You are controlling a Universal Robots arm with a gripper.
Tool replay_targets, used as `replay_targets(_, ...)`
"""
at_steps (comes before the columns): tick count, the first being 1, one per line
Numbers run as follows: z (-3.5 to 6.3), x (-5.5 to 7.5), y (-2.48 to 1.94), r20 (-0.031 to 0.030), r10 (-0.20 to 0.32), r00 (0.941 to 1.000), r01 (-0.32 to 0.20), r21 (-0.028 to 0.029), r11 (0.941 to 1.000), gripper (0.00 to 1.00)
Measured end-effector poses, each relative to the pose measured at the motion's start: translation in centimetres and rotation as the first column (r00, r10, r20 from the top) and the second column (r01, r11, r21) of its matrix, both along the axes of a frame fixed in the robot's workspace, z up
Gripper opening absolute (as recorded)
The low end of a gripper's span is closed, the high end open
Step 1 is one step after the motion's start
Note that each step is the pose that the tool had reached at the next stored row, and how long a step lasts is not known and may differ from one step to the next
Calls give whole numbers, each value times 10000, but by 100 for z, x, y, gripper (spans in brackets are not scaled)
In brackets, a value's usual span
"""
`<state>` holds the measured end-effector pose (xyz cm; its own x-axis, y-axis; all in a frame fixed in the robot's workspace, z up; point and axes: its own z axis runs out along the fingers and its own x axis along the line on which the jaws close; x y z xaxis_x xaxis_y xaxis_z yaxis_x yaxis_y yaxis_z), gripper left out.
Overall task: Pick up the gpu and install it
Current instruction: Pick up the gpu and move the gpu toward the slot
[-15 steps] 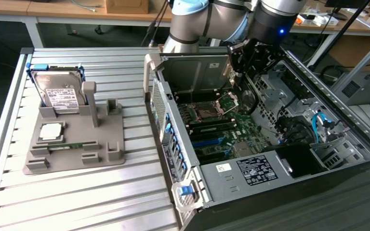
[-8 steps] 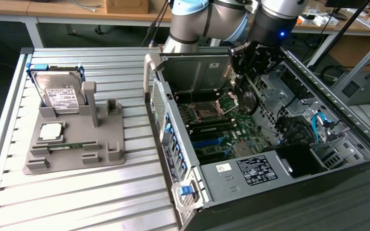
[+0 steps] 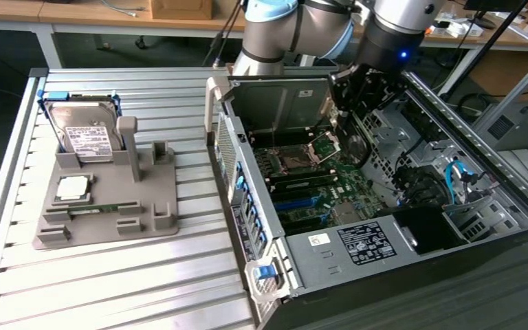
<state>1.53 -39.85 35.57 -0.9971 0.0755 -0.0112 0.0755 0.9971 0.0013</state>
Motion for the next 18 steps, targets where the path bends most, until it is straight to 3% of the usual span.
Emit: replay_targets(18,-95,85,-10,-2,-1,10000,1,-63,10000,30)
